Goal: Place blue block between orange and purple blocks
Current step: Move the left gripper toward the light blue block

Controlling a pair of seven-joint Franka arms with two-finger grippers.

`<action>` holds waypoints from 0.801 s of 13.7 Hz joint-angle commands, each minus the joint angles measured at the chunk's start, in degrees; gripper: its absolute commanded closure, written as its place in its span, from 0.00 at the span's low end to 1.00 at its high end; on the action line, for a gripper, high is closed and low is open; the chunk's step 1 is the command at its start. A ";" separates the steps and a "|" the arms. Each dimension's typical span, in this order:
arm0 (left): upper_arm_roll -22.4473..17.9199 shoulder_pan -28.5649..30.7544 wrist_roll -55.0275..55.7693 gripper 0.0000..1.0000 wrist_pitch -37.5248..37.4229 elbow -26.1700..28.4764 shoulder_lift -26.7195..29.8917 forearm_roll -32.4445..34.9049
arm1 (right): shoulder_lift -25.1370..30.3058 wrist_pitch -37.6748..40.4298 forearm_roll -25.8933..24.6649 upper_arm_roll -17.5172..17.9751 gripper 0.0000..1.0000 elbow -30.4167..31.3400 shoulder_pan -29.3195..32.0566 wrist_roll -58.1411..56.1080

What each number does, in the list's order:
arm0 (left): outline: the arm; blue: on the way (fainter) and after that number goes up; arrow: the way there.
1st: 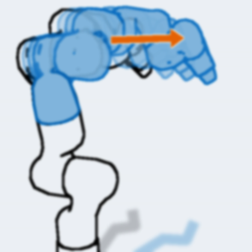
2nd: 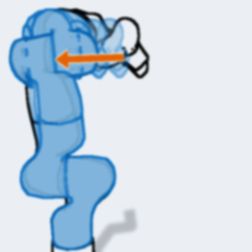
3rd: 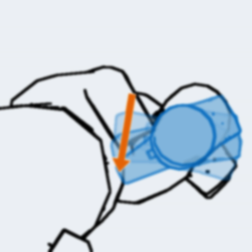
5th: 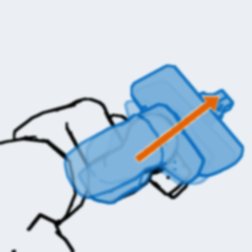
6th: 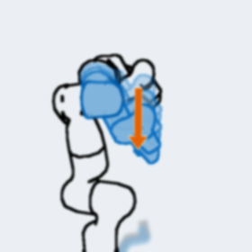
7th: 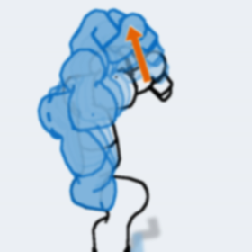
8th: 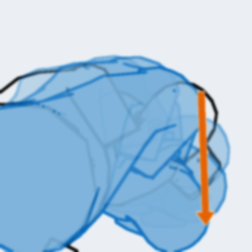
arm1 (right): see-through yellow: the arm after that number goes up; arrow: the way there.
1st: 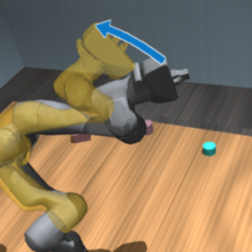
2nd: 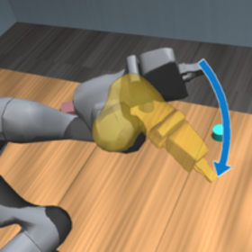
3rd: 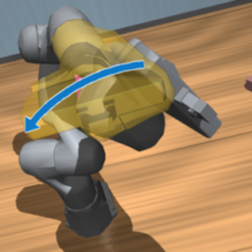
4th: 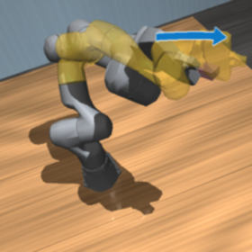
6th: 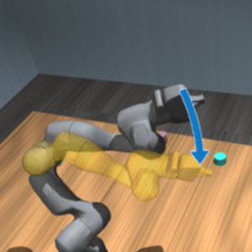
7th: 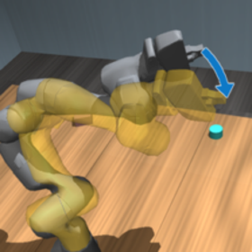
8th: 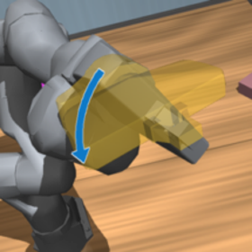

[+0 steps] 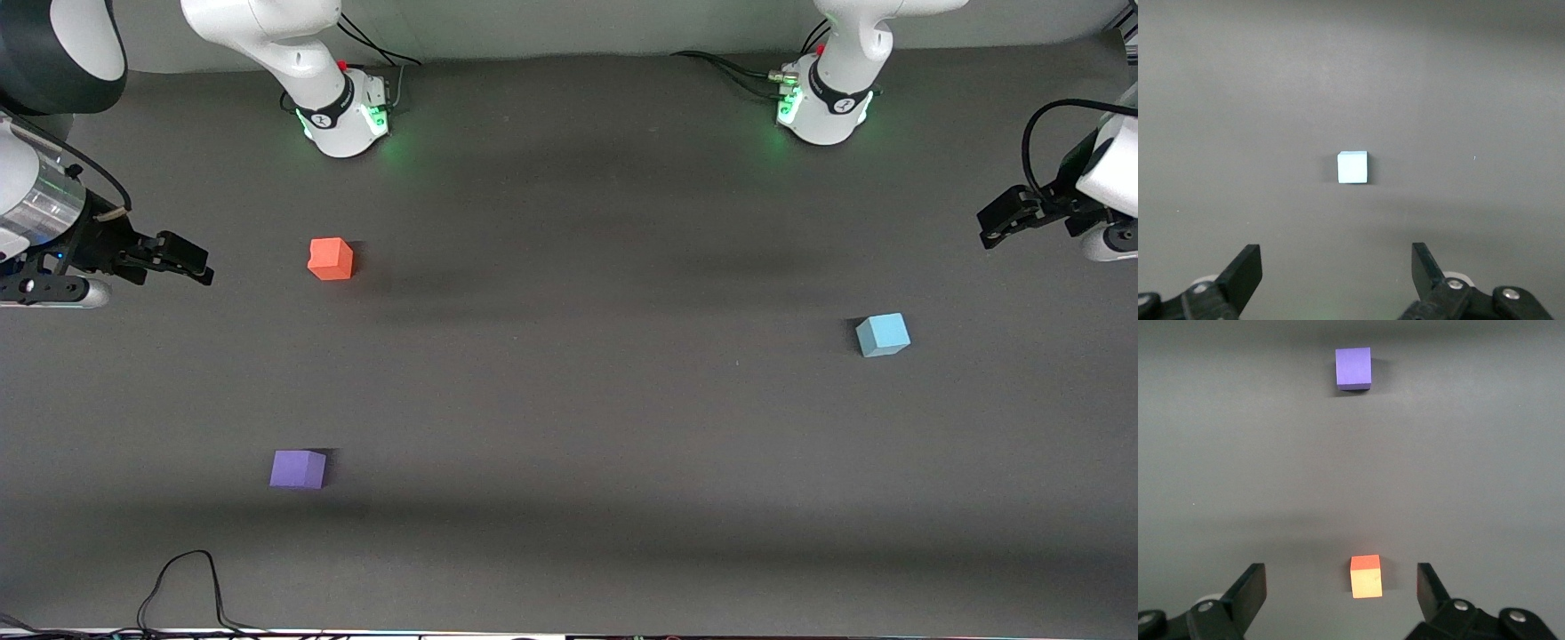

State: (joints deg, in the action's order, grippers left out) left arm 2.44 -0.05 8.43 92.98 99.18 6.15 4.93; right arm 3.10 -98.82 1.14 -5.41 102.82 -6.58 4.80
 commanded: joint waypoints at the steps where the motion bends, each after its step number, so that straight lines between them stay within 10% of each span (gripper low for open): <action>1: -1.21 -1.35 -2.10 0.00 -2.17 -0.39 1.14 -0.45 | -0.11 -0.67 -0.35 -0.39 0.00 0.27 -0.54 -1.20; 11: -1.39 -0.65 -5.00 0.00 -6.93 -0.31 2.28 -3.08 | -0.47 -1.29 -0.35 -0.39 0.00 0.27 -0.54 -1.20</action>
State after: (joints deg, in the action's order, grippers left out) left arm 1.72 -0.15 5.25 87.29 98.43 6.97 2.91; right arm 2.57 -99.19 1.14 -5.41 102.83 -6.60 4.74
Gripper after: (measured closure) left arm 0.000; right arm 0.000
